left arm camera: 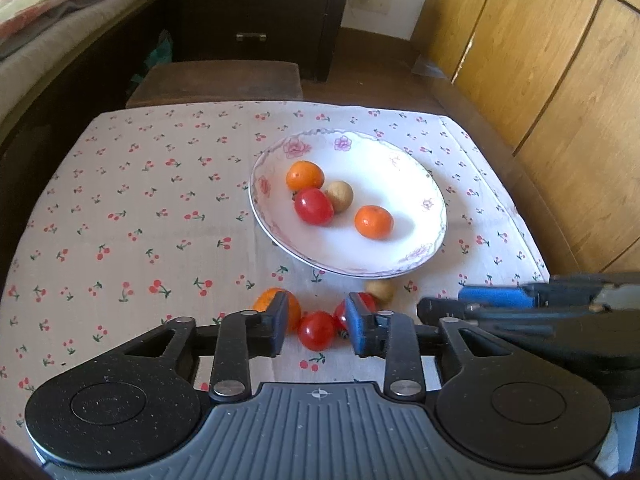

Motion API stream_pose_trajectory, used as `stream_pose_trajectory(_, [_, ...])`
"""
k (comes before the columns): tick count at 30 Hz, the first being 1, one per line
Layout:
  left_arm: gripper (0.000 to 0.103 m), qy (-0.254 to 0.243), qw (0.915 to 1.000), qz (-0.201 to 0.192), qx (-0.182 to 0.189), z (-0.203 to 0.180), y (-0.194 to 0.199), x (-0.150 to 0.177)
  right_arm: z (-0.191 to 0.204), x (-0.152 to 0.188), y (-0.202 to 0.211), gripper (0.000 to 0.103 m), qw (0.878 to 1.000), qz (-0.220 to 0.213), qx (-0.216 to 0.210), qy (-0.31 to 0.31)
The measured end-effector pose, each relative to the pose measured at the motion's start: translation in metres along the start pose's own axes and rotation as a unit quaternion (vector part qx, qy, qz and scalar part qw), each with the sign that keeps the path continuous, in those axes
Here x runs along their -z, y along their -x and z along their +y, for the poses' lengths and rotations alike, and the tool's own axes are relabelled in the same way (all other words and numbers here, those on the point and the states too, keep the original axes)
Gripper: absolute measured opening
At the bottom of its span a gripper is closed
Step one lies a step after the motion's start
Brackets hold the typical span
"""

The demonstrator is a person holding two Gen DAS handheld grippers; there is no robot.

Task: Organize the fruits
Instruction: 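Withdraw both open tools from the bowl toward the fruits on the cloth, then close the left tool on a tangerine while the right tool closes on a small brown fruit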

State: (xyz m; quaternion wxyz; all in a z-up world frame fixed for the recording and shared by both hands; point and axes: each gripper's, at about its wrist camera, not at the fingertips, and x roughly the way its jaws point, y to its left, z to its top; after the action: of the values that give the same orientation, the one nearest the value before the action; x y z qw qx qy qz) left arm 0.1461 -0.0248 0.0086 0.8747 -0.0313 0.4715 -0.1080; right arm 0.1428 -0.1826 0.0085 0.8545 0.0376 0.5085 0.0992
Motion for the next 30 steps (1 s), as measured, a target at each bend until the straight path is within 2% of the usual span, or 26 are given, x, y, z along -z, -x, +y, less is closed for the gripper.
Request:
stream_pose_trajectory(2, [0.048,0.006,1.0,0.0,0.001,0.002,-0.001,-0.001,-0.002,0.0,-0.003,0.037,1.0,0.006,0.004,0.0])
stream_pose_trajectory(8, [0.051,0.01,0.9999,0.008,-0.01,0.006,-0.009,-0.001,-0.001,0.001,-0.004,0.04,1.0,0.01,0.0,0.001])
stream_pose_trajectory(15, [0.051,0.036,0.9985,0.032,-0.025,0.016,-0.029,-0.001,-0.004,0.0,-0.004,0.041,1.0,0.01,-0.003,-0.001])
stream_pose_trajectory(24, [0.052,0.041,0.9978,0.036,-0.037,0.015,-0.042,-0.004,-0.015,0.002,-0.008,0.042,1.0,0.019,0.004,-0.007])
stream_pose_trajectory(28, [0.049,0.037,0.9976,0.039,-0.042,0.015,-0.044,-0.003,-0.018,0.005,-0.009,0.042,1.0,0.023,0.006,-0.01])
stream_pose_trajectory(30, [0.044,0.035,0.9975,0.042,-0.045,0.015,-0.044,-0.003,-0.019,0.005,-0.011,0.043,1.0,0.028,0.006,-0.013])
